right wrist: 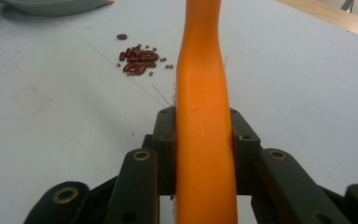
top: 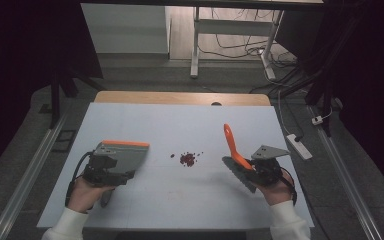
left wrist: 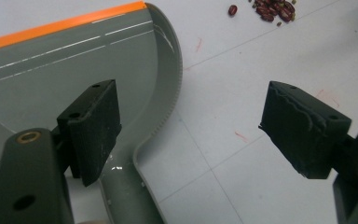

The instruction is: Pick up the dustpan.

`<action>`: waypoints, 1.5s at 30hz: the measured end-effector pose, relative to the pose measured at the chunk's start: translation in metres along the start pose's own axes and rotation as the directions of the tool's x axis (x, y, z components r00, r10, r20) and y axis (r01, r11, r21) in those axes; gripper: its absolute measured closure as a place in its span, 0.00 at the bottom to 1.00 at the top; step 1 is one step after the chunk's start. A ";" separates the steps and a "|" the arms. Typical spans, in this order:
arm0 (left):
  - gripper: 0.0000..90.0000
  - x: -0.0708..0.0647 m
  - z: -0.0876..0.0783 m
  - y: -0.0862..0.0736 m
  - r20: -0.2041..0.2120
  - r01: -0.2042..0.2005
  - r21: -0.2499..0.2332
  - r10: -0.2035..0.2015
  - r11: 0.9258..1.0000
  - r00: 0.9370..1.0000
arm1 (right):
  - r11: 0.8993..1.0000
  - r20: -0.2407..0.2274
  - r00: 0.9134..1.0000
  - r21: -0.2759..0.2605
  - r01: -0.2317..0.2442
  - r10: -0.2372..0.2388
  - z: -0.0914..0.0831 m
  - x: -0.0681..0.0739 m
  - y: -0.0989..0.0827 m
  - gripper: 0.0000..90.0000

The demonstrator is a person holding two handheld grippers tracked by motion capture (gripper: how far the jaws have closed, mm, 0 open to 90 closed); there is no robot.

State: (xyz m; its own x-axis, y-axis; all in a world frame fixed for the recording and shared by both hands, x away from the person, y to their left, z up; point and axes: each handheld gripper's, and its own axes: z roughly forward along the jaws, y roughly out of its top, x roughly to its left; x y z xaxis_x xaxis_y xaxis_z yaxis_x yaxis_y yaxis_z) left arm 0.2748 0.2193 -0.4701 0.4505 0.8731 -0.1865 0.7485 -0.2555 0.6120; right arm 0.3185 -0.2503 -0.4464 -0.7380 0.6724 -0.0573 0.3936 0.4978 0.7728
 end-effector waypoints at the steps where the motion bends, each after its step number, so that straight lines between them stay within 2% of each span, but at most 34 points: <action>1: 0.22 0.000 0.000 0.000 0.000 0.000 0.000 0.000 1.000 1.000 | 1.000 0.000 1.000 0.000 0.000 0.000 0.000 0.000 0.000 0.78; 3: 0.22 0.004 -0.002 -0.001 -0.008 0.013 0.020 -0.012 1.000 1.000 | 1.000 -0.001 1.000 0.011 0.007 -0.007 0.001 0.002 0.000 0.78; 6: 0.22 0.009 -0.005 -0.004 -0.003 0.037 0.025 -0.037 0.999 0.999 | 1.000 -0.004 1.000 0.014 0.009 -0.009 0.002 0.003 -0.001 0.78; 11: 0.22 0.016 -0.008 -0.008 -0.014 0.097 0.037 -0.096 0.995 0.995 | 1.000 -0.006 1.000 0.018 0.011 -0.011 0.003 0.003 -0.001 0.78; 14: 0.19 0.020 -0.010 -0.012 -0.042 0.137 0.051 -0.135 0.989 0.990 | 1.000 -0.006 1.000 0.014 0.015 -0.015 0.002 0.004 0.000 0.78; 17: 0.19 0.025 -0.008 -0.016 -0.047 0.168 0.064 -0.166 0.984 0.985 | 1.000 -0.003 1.000 0.013 0.013 -0.013 0.002 0.003 0.000 0.78; 20: 0.19 0.027 -0.004 -0.019 -0.046 0.186 0.083 -0.183 0.979 0.982 | 1.000 0.012 1.000 0.016 0.010 -0.010 0.002 0.001 -0.001 0.78; 24: 0.19 0.028 0.003 -0.023 -0.066 0.210 0.116 -0.203 0.971 0.977 | 1.000 0.015 1.000 0.021 0.007 -0.007 0.003 0.000 -0.002 0.78; 29: 0.20 0.030 0.008 -0.029 -0.059 0.229 0.148 -0.223 0.962 0.973 | 0.999 0.015 1.000 0.030 0.015 -0.015 0.004 0.001 -0.003 0.78; 31: 0.20 0.031 0.008 -0.030 -0.053 0.237 0.146 -0.232 0.960 0.971 | 0.999 0.016 1.000 0.032 0.015 -0.016 0.004 0.002 -0.003 0.78; 35: 0.21 0.029 0.013 -0.032 -0.050 0.235 0.169 -0.230 0.957 0.972 | 0.999 0.016 1.000 0.040 0.024 -0.025 0.006 0.002 -0.003 0.78; 36: 0.22 0.032 0.018 -0.033 -0.048 0.248 0.179 -0.244 0.952 0.969 | 0.999 0.016 1.000 0.041 0.024 -0.025 0.006 0.002 -0.003 0.78; 37: 0.23 0.032 0.018 -0.033 -0.048 0.248 0.179 -0.244 0.952 0.969 | 0.999 0.016 1.000 0.041 0.025 -0.025 0.007 0.002 -0.003 0.78; 39: 0.24 0.035 0.021 -0.034 -0.038 0.273 0.183 -0.270 0.944 0.962 | 0.999 0.016 1.000 0.042 0.026 -0.027 0.007 0.002 -0.003 0.78; 45: 0.29 0.037 0.024 -0.035 -0.036 0.291 0.162 -0.289 0.943 0.957 | 0.999 0.020 0.999 0.044 0.027 -0.028 0.007 0.002 -0.003 0.78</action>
State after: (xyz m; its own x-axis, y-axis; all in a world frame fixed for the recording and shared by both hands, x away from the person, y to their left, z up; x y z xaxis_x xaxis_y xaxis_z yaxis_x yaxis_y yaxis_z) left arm 0.2772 0.2505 -0.5164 0.1976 0.9238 -0.3278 0.9157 -0.0545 0.3981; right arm 0.3192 -0.2466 -0.4529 -0.7374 0.6692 -0.0918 0.3970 0.5394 0.7426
